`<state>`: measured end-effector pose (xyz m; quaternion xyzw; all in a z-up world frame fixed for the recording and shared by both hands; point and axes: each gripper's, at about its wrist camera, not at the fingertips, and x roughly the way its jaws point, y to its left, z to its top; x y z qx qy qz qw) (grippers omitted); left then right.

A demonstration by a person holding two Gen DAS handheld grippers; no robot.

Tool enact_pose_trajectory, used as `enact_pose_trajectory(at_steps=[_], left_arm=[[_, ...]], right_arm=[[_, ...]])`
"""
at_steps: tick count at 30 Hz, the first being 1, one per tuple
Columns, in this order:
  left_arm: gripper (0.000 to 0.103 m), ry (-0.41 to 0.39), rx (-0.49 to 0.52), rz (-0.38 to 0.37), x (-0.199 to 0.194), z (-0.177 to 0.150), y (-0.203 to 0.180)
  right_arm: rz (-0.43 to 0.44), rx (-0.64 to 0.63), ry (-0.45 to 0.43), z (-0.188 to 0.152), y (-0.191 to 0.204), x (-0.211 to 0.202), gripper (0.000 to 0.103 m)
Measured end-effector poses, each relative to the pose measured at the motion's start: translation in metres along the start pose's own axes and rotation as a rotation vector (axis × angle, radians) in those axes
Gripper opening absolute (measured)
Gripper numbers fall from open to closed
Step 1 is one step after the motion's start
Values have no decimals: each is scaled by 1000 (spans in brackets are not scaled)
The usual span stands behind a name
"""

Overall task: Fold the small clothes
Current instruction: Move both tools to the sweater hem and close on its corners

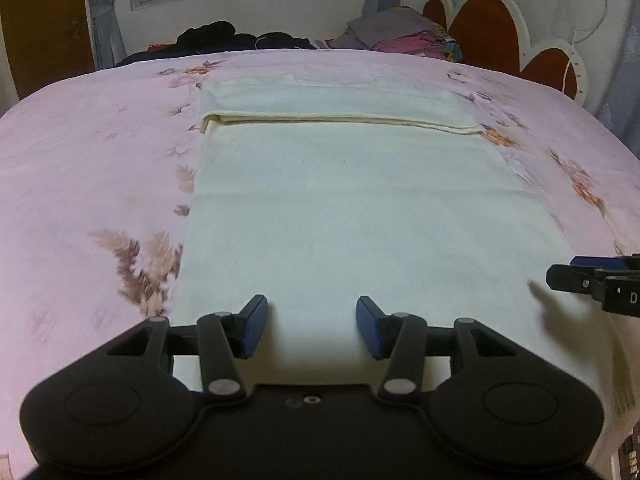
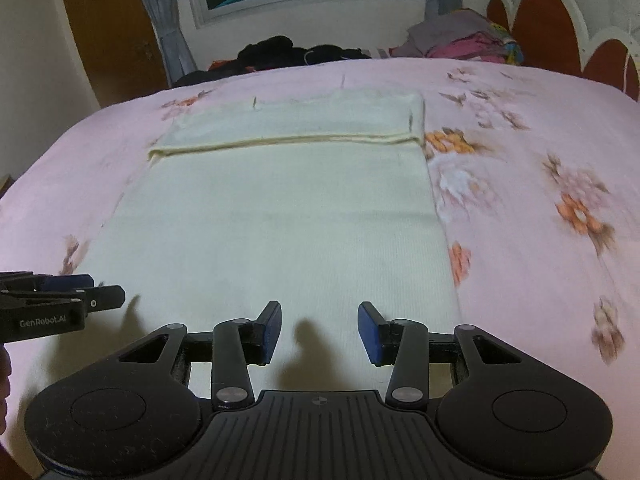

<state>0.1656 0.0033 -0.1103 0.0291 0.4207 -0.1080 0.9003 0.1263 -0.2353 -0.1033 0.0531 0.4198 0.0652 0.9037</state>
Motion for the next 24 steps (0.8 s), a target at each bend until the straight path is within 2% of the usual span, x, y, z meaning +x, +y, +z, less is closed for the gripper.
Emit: enact_pose_trajectory(at_steps=[6,8,10,18,24], left_arm=[[51,-1,-9,3,-21,-20,6],[61,-6,-7,12,-27,-26,9],[63,-6,-15,18,-33,-33,13],[63,25,-76,44,-54,-67,36],[54,50,-115,11,-56,-82,45]], right_arm=[[-52,-12,1,-25,0,-22,43],[-69,0,2,-31,-4,-28,43],[-83,12,7,-37,-9,-33,43],[-158,69,38,-63,-32,-52,43],[-179,96,62,-80,-41,-56,43]])
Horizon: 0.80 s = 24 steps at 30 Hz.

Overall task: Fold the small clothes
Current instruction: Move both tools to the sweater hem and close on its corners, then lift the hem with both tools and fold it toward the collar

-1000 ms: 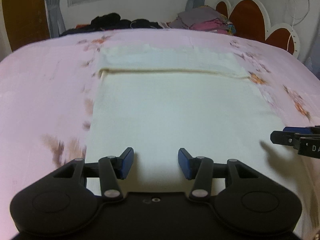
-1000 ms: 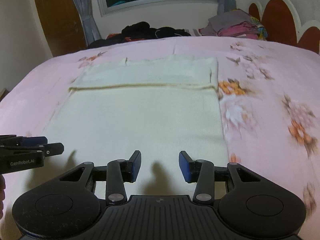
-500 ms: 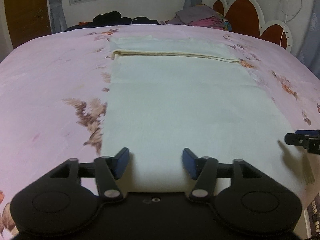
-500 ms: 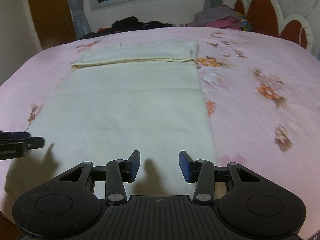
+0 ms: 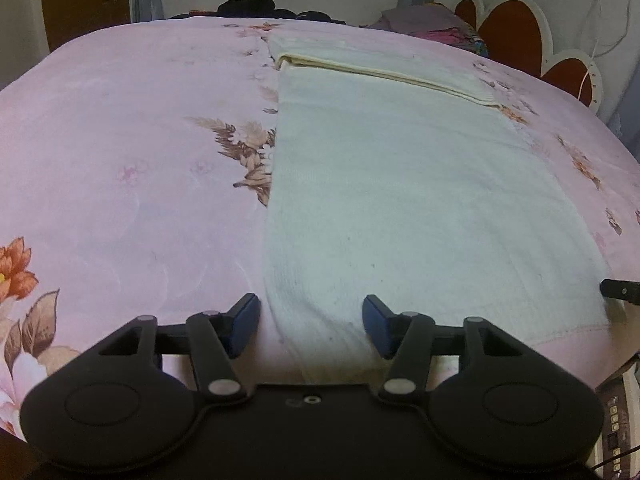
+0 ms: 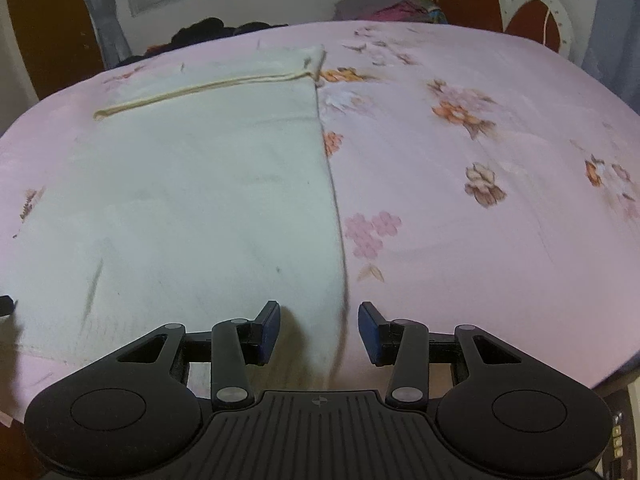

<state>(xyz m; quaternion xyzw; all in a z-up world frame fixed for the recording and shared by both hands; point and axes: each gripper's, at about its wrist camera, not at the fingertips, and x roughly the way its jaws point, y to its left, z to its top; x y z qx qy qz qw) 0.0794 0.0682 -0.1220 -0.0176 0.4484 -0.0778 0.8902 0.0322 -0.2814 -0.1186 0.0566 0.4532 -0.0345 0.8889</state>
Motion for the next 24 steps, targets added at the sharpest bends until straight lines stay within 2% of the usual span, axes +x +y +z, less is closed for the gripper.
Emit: enact_pose_trajectory(at_steps=[3,6,8,10,12,14,15,19,24], left_arm=[[48,7,-24,-27,1,-2,3],[34,22,-41,-73,3,-1,6],[18,35,-46,-101,5,1,9],[10,55,-56,-144,7,4,11],[9,58,-48,-163,9,5,10],[8,56,-41,-189,9,7,9],[8,52,-43,-203,8,8,9],[7,8,-47,-238,1,20,9],[7,-82,-66,-261,-9,55,11]], right_arm=[[-3,10,3,-5,-1,1,43],[0,24,9,-8,0,0,43],[7,35,16,-9,-1,1,43],[20,66,27,-9,-3,0,43],[31,82,41,-9,-3,0,38],[70,97,60,-7,-1,-1,12],[82,98,68,-6,0,-1,8],[121,105,62,2,2,-5,6],[169,119,-24,29,7,-20,6]])
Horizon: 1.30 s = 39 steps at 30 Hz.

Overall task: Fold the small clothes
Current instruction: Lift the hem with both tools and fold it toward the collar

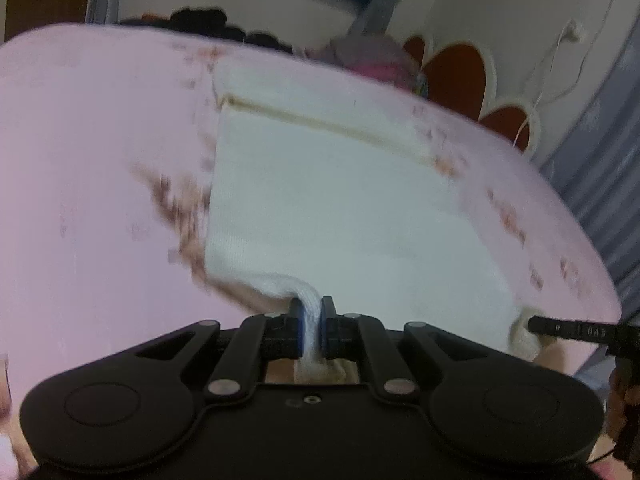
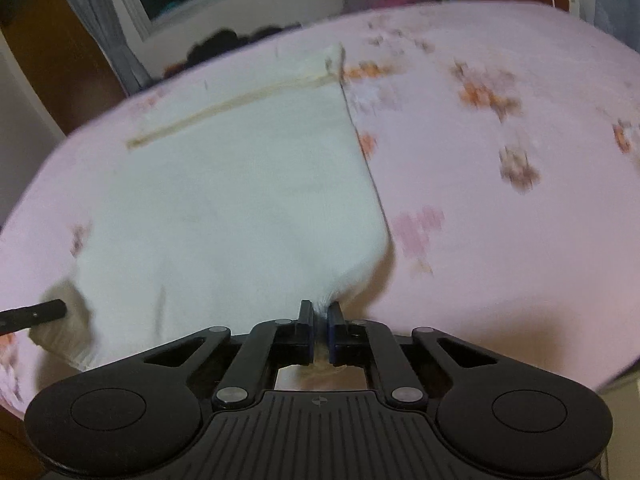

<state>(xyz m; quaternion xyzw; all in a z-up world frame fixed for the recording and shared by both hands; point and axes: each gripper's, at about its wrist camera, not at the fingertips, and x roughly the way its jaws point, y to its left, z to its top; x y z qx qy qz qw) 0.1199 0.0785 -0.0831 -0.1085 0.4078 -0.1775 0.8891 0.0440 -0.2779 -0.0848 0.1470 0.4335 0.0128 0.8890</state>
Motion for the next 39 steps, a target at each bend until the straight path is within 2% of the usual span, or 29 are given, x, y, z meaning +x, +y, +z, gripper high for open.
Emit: enact_pose_trajectory(at_steps=[7,13,19,26,29,34,39], left_arm=[[7,-114,-3,3,16,68,0],[7,-164,-11,29,59,124,2],[7,-184,-38,58,110,165,10],[7,-199,-135,90,157,214,36],[7,-179,-167,113,179,233,46],[7,-129,-201,149,216,250,55],[8,-89,-213,192,244,261,60]], right_arm=[[51,15,-127,69,10,10,5],[58,23,-192,140,10,50,5],[73,37,-215,200,9,101,5],[91,97,-209,258,-2,161,5],[91,136,-183,280,-11,187,5],[90,205,-125,303,-24,232,5],[64,226,-104,317,-28,260,5]])
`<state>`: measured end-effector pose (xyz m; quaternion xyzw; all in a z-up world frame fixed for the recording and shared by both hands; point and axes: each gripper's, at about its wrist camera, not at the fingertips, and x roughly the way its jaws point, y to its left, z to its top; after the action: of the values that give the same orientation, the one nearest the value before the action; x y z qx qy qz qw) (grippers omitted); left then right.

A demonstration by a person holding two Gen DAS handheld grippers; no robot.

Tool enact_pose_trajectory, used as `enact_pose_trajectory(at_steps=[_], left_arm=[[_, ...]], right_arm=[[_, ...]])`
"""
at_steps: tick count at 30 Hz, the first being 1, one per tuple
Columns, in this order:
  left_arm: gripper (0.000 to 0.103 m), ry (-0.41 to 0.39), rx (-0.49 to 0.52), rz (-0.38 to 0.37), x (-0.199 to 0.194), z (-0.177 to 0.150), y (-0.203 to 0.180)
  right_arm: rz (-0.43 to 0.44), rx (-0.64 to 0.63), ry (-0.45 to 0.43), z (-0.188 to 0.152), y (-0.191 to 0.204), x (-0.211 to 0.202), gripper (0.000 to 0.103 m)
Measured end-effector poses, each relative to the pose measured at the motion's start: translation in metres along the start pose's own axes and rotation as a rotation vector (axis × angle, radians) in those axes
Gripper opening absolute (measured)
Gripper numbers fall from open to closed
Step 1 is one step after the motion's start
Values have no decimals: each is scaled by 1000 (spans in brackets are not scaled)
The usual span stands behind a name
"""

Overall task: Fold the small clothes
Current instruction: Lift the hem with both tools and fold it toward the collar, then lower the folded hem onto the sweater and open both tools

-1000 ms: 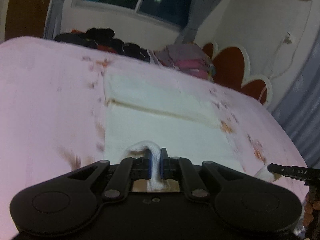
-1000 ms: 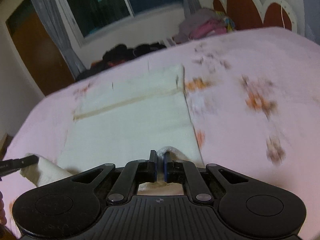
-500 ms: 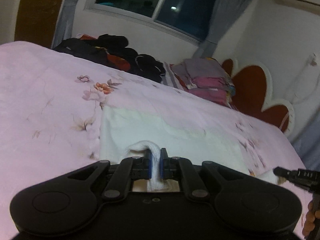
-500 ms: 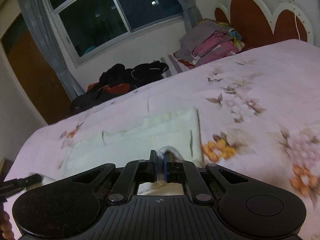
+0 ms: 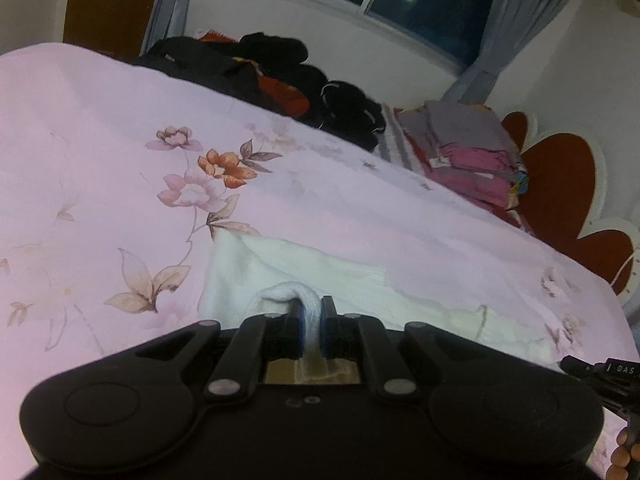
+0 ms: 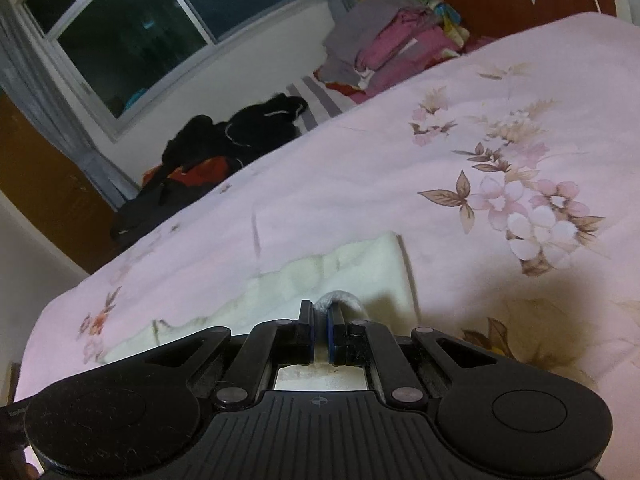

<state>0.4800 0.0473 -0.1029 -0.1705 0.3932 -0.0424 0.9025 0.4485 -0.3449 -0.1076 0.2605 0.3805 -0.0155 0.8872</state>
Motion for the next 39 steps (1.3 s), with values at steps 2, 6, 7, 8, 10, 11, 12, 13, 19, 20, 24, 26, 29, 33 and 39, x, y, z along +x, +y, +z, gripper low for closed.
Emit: enact_pose_trajectory(at_steps=[2,6,7,8,10,11,12,13,19,20,24,26,29,33,39], left_arm=[[11,5,5,17,7,3,-1],[18,16,12,31,18,7,-2],[22,9,5,23,17,8,0],[29,3,-2,17,16,9,1],[56,-39,-16,27,6,13,7],[73,-70,-19,40,1,14,9],[75,-103,-16,47,-6,16,11],[73,-110,-1,44,-8,19,12],[62,-39,132,19,5,18,6],[60,-23,154,20,11,15,3],[50,22,200,41,36,5,-3],[41,38,205,46,43,3,-3],[21,49,222,37,45,3,-3],[4,45,255,16,42,3,-7],[3,-71,213,1,22,6,-5]], right_arm=[[-18,5,0,3,-1,9,6],[-25,12,16,7,-5,23,6],[-27,3,17,7,-4,24,6],[-25,-4,16,7,-4,24,6],[-13,-21,13,8,-3,22,7],[-9,-28,12,9,-3,22,18],[-18,-33,0,10,-4,21,31],[-36,-35,-26,11,-5,19,67],[-9,-115,-59,13,-4,12,78],[-12,-147,-52,12,-2,15,76],[-18,-243,-12,4,4,29,52],[-17,-266,4,2,4,37,47],[-13,-309,23,0,7,45,32],[-21,-378,53,-3,13,56,13],[-10,-421,-29,-1,18,43,2]])
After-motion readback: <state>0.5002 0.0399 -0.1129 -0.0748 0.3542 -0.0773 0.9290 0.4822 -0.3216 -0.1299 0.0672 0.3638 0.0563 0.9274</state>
